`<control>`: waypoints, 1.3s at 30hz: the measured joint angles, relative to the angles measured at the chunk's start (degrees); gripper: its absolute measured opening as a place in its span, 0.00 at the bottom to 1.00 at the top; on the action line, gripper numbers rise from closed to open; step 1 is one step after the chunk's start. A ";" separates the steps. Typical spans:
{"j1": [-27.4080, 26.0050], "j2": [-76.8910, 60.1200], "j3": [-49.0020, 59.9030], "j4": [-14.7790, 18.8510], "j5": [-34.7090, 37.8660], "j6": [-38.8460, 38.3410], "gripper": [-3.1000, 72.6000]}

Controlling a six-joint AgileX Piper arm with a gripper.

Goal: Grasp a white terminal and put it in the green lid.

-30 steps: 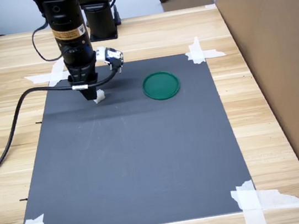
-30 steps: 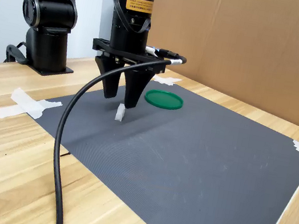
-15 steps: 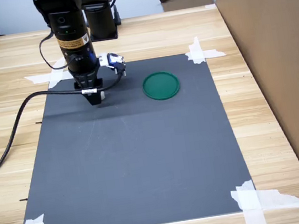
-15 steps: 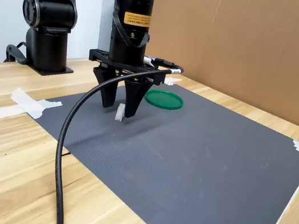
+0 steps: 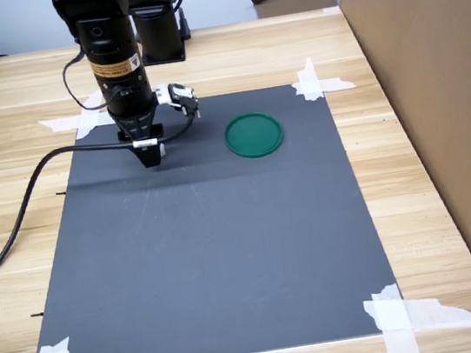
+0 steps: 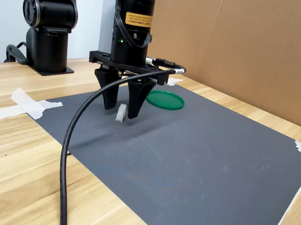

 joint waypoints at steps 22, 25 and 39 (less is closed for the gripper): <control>0.00 0.00 2.58 1.55 -3.36 -1.91 0.72; 0.00 0.00 2.58 1.55 -3.36 -1.91 0.71; 0.00 0.00 2.58 1.55 -3.19 -1.85 0.21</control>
